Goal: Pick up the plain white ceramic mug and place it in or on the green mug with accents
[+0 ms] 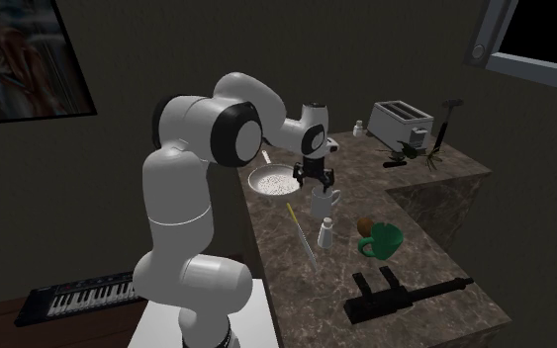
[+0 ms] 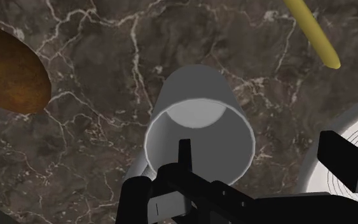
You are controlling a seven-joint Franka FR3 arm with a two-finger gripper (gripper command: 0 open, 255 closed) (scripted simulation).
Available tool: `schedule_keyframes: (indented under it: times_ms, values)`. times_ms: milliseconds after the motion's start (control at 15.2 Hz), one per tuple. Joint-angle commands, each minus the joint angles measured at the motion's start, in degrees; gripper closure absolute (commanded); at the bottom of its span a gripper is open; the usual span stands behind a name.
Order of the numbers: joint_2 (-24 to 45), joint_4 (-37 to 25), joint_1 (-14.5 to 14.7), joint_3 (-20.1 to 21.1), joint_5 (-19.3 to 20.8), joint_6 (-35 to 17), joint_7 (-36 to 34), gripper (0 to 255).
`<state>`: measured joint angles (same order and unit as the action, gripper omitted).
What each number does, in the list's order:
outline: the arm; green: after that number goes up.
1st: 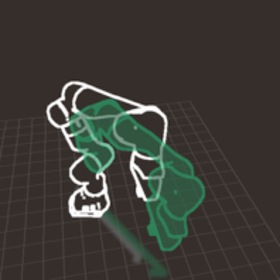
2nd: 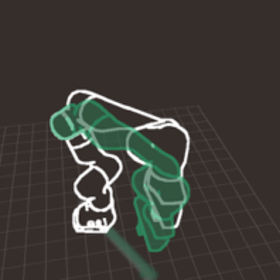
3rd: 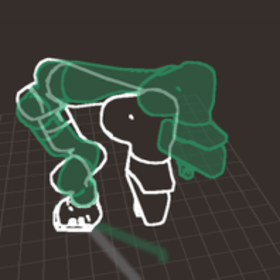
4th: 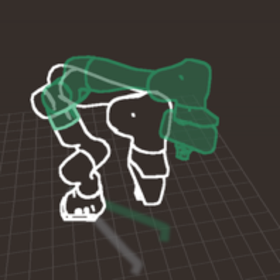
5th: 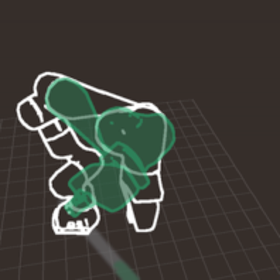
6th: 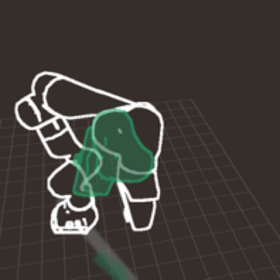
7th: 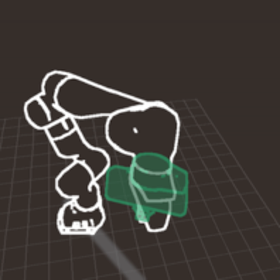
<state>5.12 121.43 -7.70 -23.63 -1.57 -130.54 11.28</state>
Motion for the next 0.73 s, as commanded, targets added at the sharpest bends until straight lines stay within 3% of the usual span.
schedule_keyframes:
  times_ms: [0,264,660]
  values:
    - [1.16,0.16,-0.15,0.02,-0.65,-1.28,0.46,0]
    - [3.56,1.12,-0.44,0.23,-2.07,-4.42,1.43,0]
    - [3.56,1.12,-0.46,0.25,-2.06,-4.42,1.43,0]
